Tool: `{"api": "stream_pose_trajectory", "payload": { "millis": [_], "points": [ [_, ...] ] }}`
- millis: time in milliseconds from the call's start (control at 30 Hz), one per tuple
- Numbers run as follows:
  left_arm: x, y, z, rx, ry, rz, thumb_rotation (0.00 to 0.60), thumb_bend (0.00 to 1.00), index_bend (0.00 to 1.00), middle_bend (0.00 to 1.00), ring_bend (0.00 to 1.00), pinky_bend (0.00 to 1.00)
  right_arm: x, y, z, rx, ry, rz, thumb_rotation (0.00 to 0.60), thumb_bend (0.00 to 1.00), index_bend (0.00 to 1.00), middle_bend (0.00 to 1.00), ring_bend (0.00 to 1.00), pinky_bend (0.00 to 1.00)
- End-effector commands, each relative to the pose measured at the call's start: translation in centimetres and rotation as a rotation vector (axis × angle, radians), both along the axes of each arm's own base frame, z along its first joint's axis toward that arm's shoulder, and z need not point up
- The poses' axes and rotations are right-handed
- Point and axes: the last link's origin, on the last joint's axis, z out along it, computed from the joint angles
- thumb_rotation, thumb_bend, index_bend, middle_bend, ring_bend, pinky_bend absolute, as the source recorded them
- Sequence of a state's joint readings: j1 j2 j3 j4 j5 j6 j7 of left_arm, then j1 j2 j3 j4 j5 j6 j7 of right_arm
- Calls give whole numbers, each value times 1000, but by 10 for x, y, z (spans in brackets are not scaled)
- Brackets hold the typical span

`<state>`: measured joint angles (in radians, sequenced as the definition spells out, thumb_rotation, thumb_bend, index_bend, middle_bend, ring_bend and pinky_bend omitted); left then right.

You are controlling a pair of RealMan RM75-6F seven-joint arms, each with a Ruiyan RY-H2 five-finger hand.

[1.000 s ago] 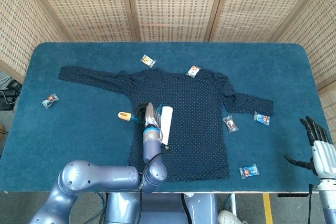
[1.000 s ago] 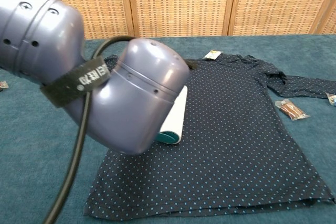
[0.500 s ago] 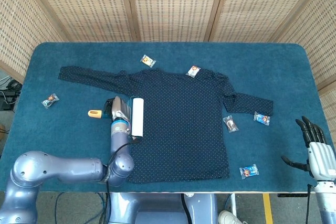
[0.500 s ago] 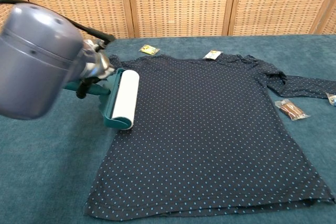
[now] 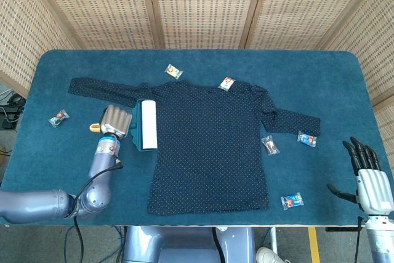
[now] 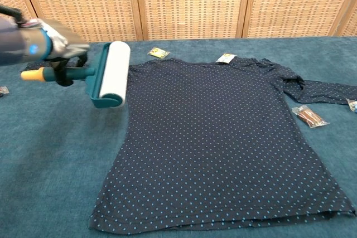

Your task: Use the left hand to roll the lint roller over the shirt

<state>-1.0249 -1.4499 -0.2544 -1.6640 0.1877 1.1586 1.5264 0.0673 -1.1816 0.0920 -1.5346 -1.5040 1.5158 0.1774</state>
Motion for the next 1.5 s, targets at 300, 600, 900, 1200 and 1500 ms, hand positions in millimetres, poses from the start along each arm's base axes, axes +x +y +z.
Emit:
{"api": "stream_pose_trajectory", "payload": {
  "millis": [300,600,900,1200,1500],
  "points": [
    [-71,-13,20,18,-59,63,600,668,233,294,318,335,13,7,-3,-14,40,42,600,138,94,0,0,0],
    [-89,-12,16,47,-123,33,600,507,0,0,0,24,18,10,-6,-11,55,60,600,138,94,0,0,0],
    [-94,-32,31,104,-362,44,600,479,0,0,0,0,19,11,-9,-1,66,59,600,138,94,0,0,0],
    [-109,-113,55,216,-775,-75,600,239,0,0,0,0,18,10,-9,2,72,52,600,138,76,0,0,0],
    [-126,-169,66,323,-842,-242,600,0,0,0,0,0,18,9,-9,-5,85,48,600,138,0,0,0,0]
  ]
}}
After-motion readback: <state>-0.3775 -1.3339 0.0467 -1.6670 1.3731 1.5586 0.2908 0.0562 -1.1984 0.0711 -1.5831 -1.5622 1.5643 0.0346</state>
